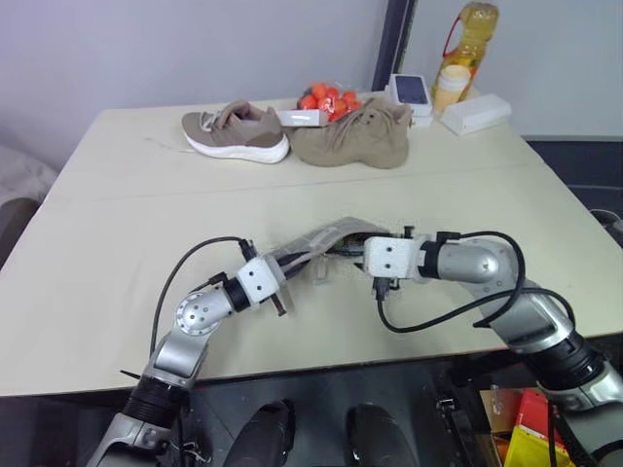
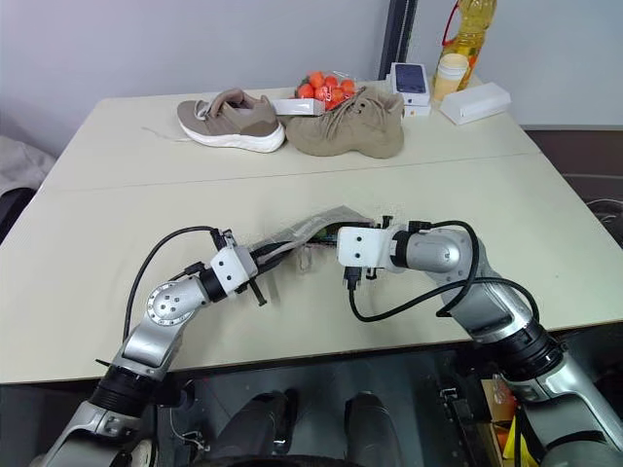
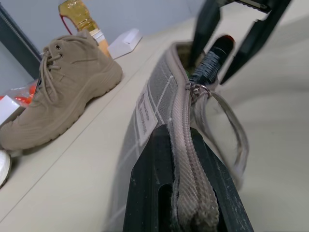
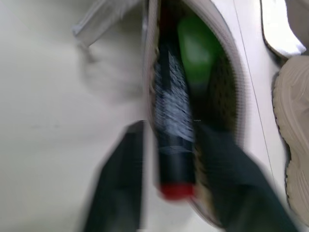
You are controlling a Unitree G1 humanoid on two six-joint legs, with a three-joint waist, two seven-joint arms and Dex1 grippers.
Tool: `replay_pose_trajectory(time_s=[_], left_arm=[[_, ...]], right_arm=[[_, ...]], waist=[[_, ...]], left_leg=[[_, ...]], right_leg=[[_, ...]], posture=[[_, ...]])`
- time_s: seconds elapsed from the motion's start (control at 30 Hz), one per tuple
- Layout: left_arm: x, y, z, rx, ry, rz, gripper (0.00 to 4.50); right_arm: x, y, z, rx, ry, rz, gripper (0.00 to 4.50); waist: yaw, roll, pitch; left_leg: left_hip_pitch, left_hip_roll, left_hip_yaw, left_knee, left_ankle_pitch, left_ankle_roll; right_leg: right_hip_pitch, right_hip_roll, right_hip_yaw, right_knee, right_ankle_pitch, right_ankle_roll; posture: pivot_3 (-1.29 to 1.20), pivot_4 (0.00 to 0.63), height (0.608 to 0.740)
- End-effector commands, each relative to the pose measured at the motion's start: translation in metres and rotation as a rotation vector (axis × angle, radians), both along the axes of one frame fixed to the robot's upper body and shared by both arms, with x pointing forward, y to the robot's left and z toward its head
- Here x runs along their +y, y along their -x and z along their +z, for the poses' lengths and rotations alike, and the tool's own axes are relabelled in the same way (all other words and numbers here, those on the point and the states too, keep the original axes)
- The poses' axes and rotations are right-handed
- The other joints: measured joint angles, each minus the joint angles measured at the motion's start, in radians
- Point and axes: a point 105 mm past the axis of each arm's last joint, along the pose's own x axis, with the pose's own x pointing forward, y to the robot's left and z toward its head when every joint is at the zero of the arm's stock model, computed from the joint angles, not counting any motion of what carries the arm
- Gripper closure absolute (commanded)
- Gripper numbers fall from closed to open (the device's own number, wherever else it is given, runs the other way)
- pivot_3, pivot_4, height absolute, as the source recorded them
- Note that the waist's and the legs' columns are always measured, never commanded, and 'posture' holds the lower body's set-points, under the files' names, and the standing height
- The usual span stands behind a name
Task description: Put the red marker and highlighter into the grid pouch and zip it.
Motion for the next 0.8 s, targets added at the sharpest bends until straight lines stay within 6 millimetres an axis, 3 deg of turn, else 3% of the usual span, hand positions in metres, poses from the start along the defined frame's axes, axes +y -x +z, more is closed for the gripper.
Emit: replay_pose_trajectory(time_s=[0.03,0.07,0.4,0.57,0.8], left_arm=[[-0.002,0.002,0.012,-0.051,0.016,-0.008,4.5],[-0.002,0.002,0.013,-0.051,0.016,-0.006,4.5],[0.009,-0.011,0.019,-0.041,0.054,0.059,4.5],[0.015,-0.026,0.031,0.007,0.17,0.133,4.5],[0.013,-0.046,0.047,0.106,0.333,0.224,4.5]], right_arm=[[0.0,-0.001,0.019,-0.058,-0.033,0.006,0.64],[-0.001,-0.002,0.021,-0.063,-0.033,0.002,0.04],[-0.029,-0.004,0.05,-0.069,-0.207,-0.108,0.04],[-0.025,0.008,0.075,0.035,-0.518,-0.095,0.04],[-0.011,0.029,0.06,0.263,-0.667,-0.073,0.04]], waist=[[0.0,0.0,0.0],[0.0,0.0,0.0],[0.001,0.0,0.0],[0.0,0.0,0.0],[0.002,-0.001,0.0]], left_leg=[[0.0,0.0,0.0,0.0,0.0,0.0],[0.0,0.0,0.0,0.0,0.0,0.0],[0.0,0.0,0.0,0.0,0.0,0.0],[0.0,0.0,0.0,0.0,0.0,0.0],[0.0,0.0,0.0,0.0,0.0,0.0]], right_leg=[[0.0,0.0,0.0,0.0,0.0,0.0],[0.0,0.0,0.0,0.0,0.0,0.0],[0.0,0.0,0.0,0.0,0.0,0.0],[0.0,0.0,0.0,0.0,0.0,0.0],[0.001,0.0,0.0,0.0,0.0,0.0]], posture=[[0.0,0.15,0.74],[0.0,0.15,0.74],[0.0,0.15,0.74],[0.0,0.15,0.74],[0.0,0.15,0.74]])
